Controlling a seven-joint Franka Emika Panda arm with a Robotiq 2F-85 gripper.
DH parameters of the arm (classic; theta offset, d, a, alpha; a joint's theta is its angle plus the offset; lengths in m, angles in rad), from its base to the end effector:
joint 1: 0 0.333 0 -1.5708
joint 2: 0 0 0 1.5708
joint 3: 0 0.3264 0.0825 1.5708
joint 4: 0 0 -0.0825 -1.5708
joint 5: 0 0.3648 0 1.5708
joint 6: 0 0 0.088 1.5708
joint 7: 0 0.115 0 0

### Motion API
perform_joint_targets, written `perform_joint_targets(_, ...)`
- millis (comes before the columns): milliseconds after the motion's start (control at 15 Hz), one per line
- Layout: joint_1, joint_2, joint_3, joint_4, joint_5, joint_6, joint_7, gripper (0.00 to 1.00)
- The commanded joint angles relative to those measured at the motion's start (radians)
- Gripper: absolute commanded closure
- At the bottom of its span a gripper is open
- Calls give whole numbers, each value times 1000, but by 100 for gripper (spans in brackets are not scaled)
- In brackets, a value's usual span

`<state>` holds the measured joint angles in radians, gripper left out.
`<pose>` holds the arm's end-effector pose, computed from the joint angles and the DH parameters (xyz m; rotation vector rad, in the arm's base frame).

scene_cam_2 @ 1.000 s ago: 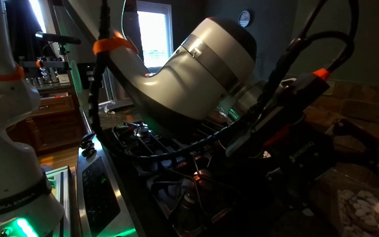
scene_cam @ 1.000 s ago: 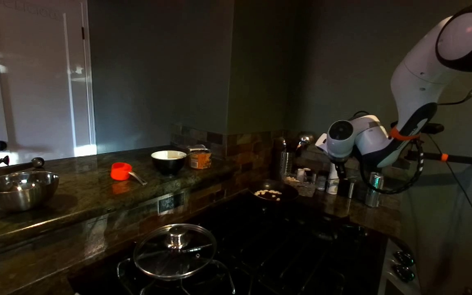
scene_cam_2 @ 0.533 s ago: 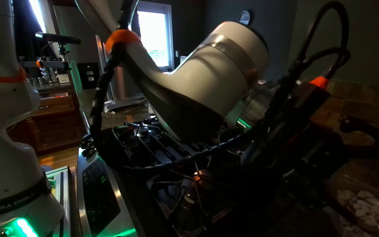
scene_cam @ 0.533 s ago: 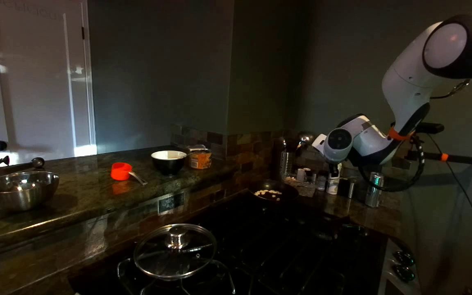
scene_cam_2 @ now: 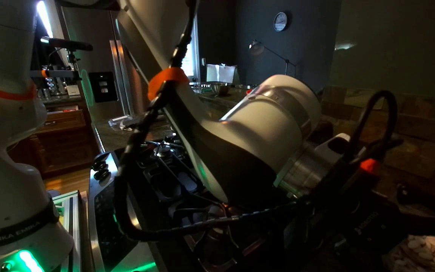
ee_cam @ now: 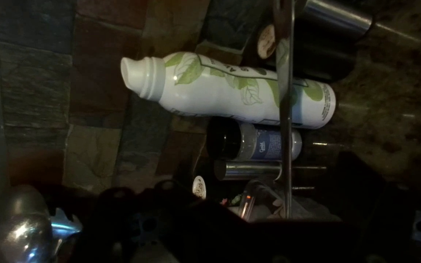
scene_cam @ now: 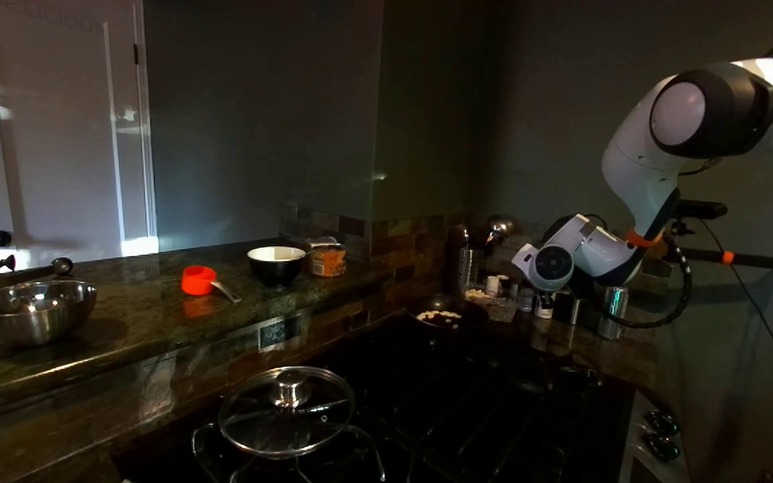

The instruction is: Scoop the white chocolate pellets into the pan

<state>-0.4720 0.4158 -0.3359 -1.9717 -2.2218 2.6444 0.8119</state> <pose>0.4388 -0.4185 0.2859 1.8831 0.5128 0.0514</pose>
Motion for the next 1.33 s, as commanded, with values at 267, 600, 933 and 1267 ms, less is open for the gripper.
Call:
perform_joint_targets(267,-138,140,106,134,-176,-8,145,30)
perform_joint_targets(600,-184,175,156,168,-205,-31,153,70)
perform_joint_targets(933,-192,182,186,173,-234,-66,164,100)
perform_joint_targets(1267,-183,157,197,143,-285,-137,236,99)
